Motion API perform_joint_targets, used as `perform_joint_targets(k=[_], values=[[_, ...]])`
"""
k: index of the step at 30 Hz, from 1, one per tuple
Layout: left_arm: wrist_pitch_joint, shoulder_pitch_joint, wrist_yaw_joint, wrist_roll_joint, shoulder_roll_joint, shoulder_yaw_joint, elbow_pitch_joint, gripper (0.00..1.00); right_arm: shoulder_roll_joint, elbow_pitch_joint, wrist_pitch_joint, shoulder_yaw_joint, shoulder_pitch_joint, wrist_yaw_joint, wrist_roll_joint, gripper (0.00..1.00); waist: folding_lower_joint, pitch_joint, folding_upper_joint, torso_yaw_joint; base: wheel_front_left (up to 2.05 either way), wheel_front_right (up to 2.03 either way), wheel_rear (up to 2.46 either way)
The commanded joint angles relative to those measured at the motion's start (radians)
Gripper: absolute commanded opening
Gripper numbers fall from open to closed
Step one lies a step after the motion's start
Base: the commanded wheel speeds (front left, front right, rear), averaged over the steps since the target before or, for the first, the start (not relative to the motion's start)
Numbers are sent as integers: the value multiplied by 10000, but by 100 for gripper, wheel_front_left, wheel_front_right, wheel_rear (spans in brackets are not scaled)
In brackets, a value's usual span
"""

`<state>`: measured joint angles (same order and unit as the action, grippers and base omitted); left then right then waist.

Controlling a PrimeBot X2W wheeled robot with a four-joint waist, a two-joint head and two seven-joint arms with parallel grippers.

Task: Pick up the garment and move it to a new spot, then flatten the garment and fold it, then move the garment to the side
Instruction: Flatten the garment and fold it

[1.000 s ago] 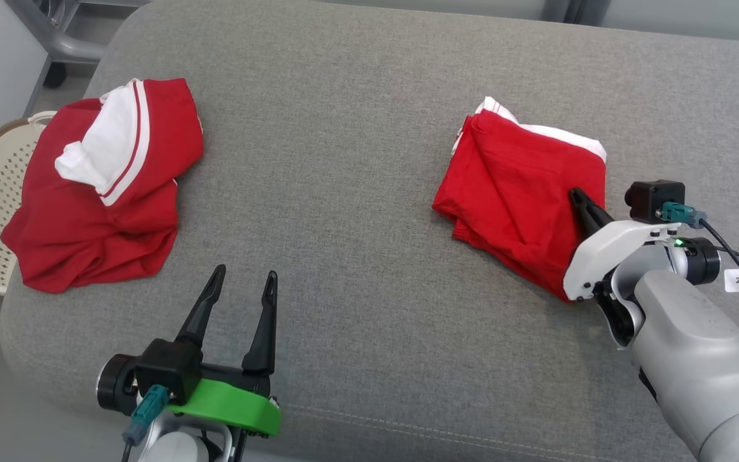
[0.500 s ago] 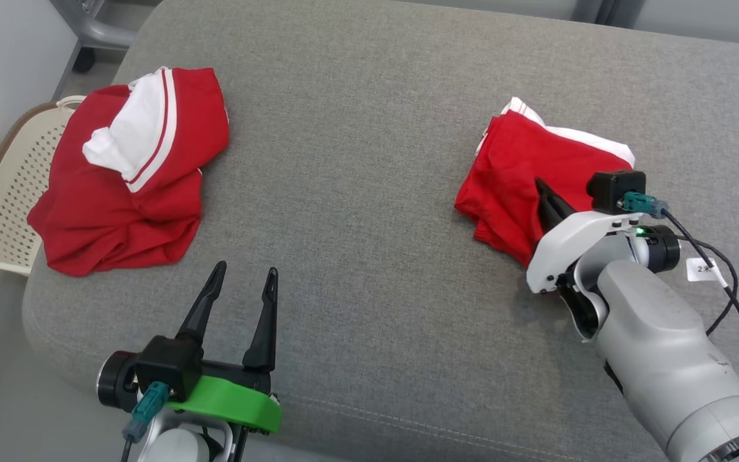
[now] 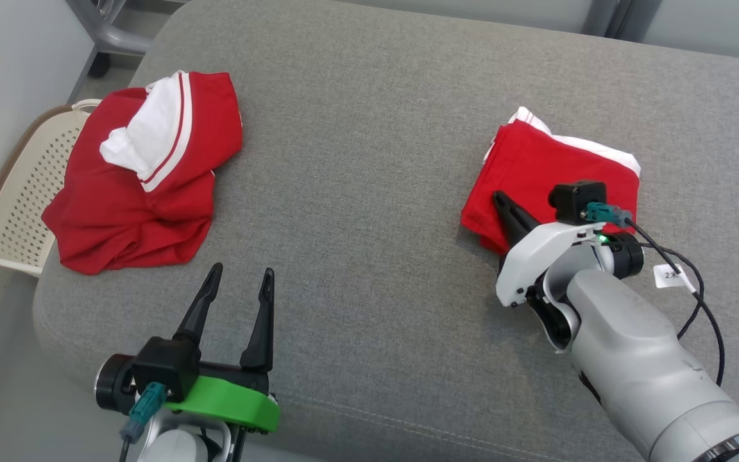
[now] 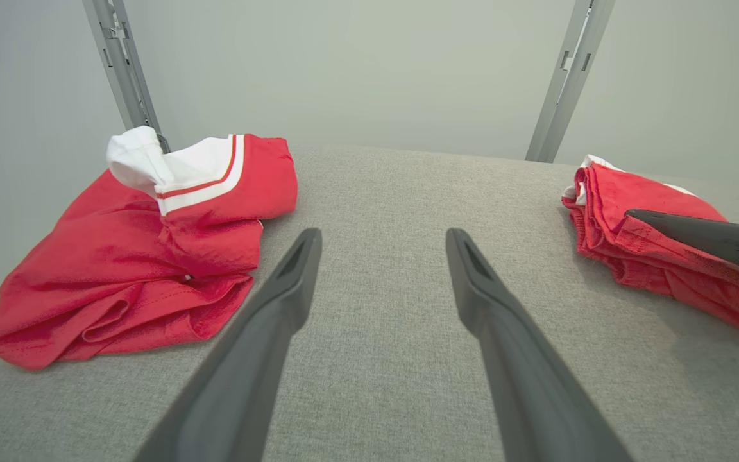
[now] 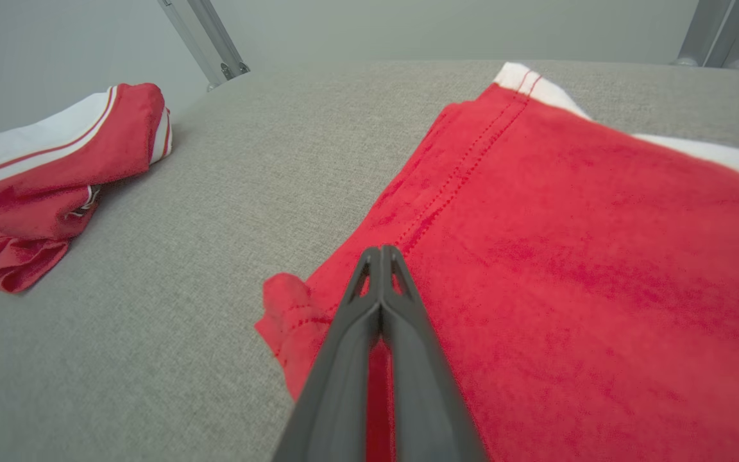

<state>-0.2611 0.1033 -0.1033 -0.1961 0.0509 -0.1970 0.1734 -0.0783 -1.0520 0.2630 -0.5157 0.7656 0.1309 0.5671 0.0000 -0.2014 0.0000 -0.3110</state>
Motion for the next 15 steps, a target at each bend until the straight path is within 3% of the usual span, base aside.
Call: perform_joint_targets(k=[1,2,3,4,10,15], values=[[-39,-42,62,-3,-3,59,-4,100,-161,171,43,47,35,-4,139,0,0,76,0,91,0,0,0],[-39,-85,71,15,-3,89,-24,100,-210,318,43,108,2,-4,200,0,0,110,0,137,0,0,0],[-39,-164,72,55,-3,148,-62,100,-362,678,43,280,-108,-4,269,61,0,189,0,258,0,0,0],[-39,-179,72,72,-3,168,-83,100,-479,858,42,421,-183,-4,290,100,0,232,0,321,0,0,0],[-39,-356,73,171,-1,326,-189,100,-1199,1533,42,1273,-618,-4,187,100,0,485,0,718,0,0,0],[-39,-502,83,244,-1,501,-225,100,-1647,1309,42,2017,-946,-4,271,100,0,644,0,939,0,0,0]])
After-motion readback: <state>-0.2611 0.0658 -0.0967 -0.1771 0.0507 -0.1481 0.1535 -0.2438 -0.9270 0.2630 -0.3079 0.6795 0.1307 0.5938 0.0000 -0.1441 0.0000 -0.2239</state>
